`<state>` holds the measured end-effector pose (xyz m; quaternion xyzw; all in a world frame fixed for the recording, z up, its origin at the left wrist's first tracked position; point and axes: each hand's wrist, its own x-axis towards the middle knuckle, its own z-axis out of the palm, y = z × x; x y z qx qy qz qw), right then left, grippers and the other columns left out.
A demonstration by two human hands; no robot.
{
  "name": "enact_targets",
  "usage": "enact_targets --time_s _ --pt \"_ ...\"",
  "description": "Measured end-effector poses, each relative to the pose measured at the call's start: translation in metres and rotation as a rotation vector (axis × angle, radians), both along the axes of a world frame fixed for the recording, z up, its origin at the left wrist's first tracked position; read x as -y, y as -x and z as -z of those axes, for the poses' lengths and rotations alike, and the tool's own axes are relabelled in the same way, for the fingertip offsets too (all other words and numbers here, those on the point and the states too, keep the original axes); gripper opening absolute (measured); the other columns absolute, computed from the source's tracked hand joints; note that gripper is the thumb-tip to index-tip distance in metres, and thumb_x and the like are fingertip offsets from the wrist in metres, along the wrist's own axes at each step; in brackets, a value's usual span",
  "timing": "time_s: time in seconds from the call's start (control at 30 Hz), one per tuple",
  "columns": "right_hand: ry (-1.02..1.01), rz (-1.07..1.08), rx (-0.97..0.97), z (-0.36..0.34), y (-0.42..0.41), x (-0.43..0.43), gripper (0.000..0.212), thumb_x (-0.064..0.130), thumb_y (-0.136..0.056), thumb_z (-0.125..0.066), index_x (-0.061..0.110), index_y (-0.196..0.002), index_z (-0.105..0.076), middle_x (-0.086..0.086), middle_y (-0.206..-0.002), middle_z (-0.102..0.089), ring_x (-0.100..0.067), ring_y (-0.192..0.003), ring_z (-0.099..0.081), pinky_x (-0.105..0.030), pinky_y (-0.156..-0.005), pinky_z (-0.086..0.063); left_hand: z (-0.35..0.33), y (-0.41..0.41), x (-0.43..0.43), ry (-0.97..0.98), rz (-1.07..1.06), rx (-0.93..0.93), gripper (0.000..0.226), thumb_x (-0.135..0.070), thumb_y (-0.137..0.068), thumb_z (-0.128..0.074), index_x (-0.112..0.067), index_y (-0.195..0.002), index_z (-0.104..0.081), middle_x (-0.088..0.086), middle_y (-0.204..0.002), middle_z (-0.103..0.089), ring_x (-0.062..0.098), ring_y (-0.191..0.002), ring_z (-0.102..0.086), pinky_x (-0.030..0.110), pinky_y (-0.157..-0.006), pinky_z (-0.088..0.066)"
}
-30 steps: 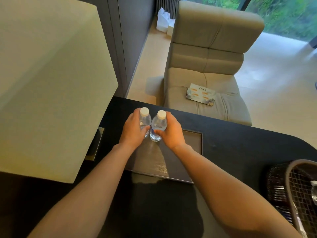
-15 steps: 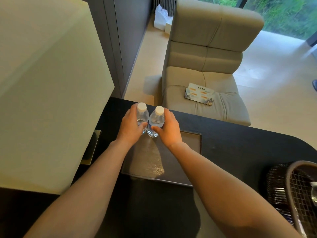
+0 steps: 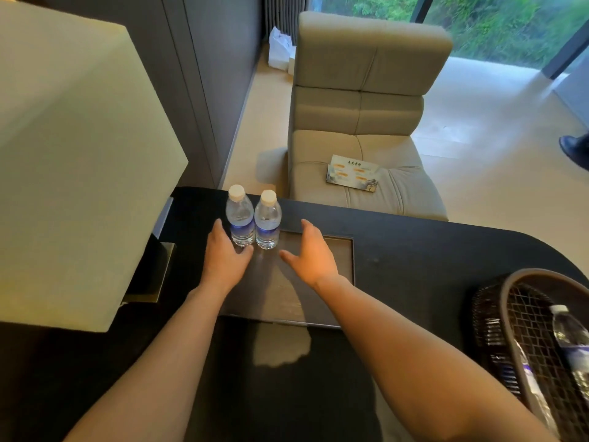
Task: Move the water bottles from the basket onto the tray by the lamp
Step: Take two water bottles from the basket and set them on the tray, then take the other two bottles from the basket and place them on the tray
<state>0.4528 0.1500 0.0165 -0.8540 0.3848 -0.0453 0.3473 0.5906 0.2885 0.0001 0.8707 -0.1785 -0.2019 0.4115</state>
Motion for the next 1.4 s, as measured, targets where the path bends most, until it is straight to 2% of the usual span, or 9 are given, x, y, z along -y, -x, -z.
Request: enact_targets --time_s 0.13,0.43,0.63,0.8,0.9,1.03,1.17,1.33,1.4 --pt "0.091 -0.01 -0.061 -0.003 0.066 -0.001 0.08 0.044 -0.091 -0.074 0.015 -0.155 -0.037 -0.011 -0.157 -0.047 -0.029 -0.141 -0.05 -0.044 -0.111 -0.045 -0.003 0.062 -0.015 -0.165 -0.009 -0.011 0.082 -0.027 -0.089 -0.076 -0.01 -0.156 -0.031 0.016 -0.152 -0.043 0.031 -0.135 -0.048 0.04 -0.099 -0.046" --pt "0.278 -0.047 -0.236 -0.026 0.263 0.002 0.046 0.047 -0.095 -0.065 0.013 -0.125 -0.061 -0.01 -0.124 -0.066 -0.032 -0.113 -0.065 -0.045 -0.089 -0.054 -0.008 0.254 -0.017 -0.374 0.289 0.085 0.05 -0.038 -0.097 -0.061 -0.012 -0.138 -0.054 0.011 -0.132 -0.057 0.027 -0.115 -0.058 0.035 -0.083 -0.046" --pt "0.341 0.017 -0.281 -0.045 0.404 0.012 0.039 0.045 -0.098 -0.06 0.015 -0.123 -0.062 -0.007 -0.121 -0.066 -0.027 -0.11 -0.064 -0.043 -0.09 -0.053 -0.019 0.379 0.013 -0.313 0.442 0.148 0.046 -0.042 -0.097 -0.057 -0.017 -0.136 -0.056 0.005 -0.129 -0.061 0.024 -0.111 -0.061 0.037 -0.082 -0.051" --pt "0.315 0.163 -0.302 -0.054 0.501 0.033 0.042 0.045 -0.097 -0.061 0.016 -0.126 -0.061 -0.006 -0.12 -0.066 -0.025 -0.109 -0.064 -0.044 -0.093 -0.054 -0.029 0.459 0.055 -0.235 0.581 0.155 0.048 -0.043 -0.097 -0.055 -0.02 -0.138 -0.053 0.001 -0.128 -0.06 0.018 -0.111 -0.06 0.028 -0.078 -0.041" --pt "0.3 0.235 -0.32 -0.056 0.544 0.052 0.035 0.045 -0.097 -0.061 0.016 -0.117 -0.062 -0.006 -0.113 -0.066 -0.026 -0.103 -0.065 -0.046 -0.087 -0.054 -0.038 0.496 0.087 -0.21 0.668 0.151 0.045 -0.041 -0.098 -0.057 -0.021 -0.138 -0.052 -0.001 -0.127 -0.06 0.012 -0.106 -0.059 0.023 -0.075 -0.041" --pt "0.269 0.332 -0.312 -0.051 0.585 0.084 0.035 0.045 -0.094 -0.065 0.016 -0.113 -0.061 -0.006 -0.111 -0.067 -0.029 -0.104 -0.067 -0.045 -0.084 -0.056 -0.045 0.538 0.133 -0.146 0.706 0.044 0.014 -0.039 -0.096 -0.059 -0.026 -0.101 -0.056 -0.001 -0.104 -0.063 0.007 -0.081 -0.06 0.021 -0.058 -0.042" --pt "0.208 0.42 -0.301 -0.042 0.604 0.126 0.048 0.046 -0.093 -0.068 0.016 -0.129 -0.058 -0.008 -0.119 -0.068 -0.027 -0.105 -0.067 -0.044 -0.086 -0.057 -0.037 0.569 0.183 -0.126 0.666 -0.121 0.026 -0.032 -0.097 -0.058 -0.013 -0.116 -0.057 0.009 -0.11 -0.065 0.016 -0.088 -0.065 0.026 -0.061 -0.049" --pt "0.09 0.426 -0.329 -0.02 0.603 0.192 0.047 0.045 -0.094 -0.068 0.015 -0.129 -0.059 -0.008 -0.12 -0.065 -0.024 -0.102 -0.066 -0.044 -0.088 -0.057 -0.011 0.582 0.242 -0.248 0.528 -0.198 0.05 -0.032 -0.095 -0.064 -0.007 -0.135 -0.048 0.012 -0.128 -0.054 0.021 -0.102 -0.06 0.036 -0.083 -0.056" --pt "0.035 0.439 -0.32 -0.009 0.598 0.219 0.046 0.045 -0.094 -0.068 0.015 -0.127 -0.059 -0.007 -0.118 -0.065 -0.022 -0.099 -0.066 -0.041 -0.086 -0.057 0.0 0.583 0.26 -0.303 0.484 -0.199 0.068 -0.033 -0.095 -0.064 -0.005 -0.15 -0.035 0.015 -0.142 -0.045 0.027 -0.119 -0.055 0.039 -0.094 -0.052"
